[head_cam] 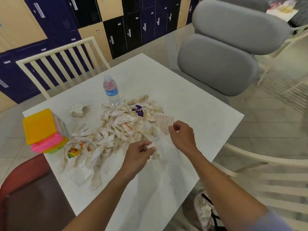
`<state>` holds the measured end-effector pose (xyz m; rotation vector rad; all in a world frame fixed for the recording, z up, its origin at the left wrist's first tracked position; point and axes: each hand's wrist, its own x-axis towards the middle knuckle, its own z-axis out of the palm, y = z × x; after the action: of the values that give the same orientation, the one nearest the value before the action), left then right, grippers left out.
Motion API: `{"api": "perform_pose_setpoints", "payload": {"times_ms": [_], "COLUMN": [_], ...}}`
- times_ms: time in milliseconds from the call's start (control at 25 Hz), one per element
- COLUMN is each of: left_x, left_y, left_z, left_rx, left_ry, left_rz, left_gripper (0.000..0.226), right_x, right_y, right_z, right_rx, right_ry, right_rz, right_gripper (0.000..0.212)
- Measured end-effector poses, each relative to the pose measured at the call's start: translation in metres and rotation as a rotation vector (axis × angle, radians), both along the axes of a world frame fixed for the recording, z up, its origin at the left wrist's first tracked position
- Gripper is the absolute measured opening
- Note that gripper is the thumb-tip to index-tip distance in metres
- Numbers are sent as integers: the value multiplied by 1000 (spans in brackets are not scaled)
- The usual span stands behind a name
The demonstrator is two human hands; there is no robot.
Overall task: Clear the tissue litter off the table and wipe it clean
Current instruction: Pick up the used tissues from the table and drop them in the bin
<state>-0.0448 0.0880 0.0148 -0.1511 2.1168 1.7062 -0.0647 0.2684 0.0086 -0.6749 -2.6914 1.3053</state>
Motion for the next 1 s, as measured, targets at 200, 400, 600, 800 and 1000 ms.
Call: {"api": "perform_pose_setpoints", "payload": {"times_ms": [200,400,600,800,1000], "left_x": [48,95,142,176,194], "left_y": [52,108,154,178,185], "left_z": [-1,-7,-20,-40,-58], "left_rx": [-34,-51,-68,-121,-260], "left_ry": [-15,-19,-40,-45,-26], "left_rz": [-88,-210,-296,-355,-424], "left_gripper": [16,16,5,9,19], "right_x": [92,183,271,327,337], "right_y": [51,107,150,150,150], "right_z": [-9,-25,-54,-88,-92], "right_rx": [-116,-238,-167,-288,-341], "right_ry": [-45,-96,-257,-472,-464], "right_rz": [-104,-287,-437,-308,-258], "right_gripper": [22,16,17,21,17]}}
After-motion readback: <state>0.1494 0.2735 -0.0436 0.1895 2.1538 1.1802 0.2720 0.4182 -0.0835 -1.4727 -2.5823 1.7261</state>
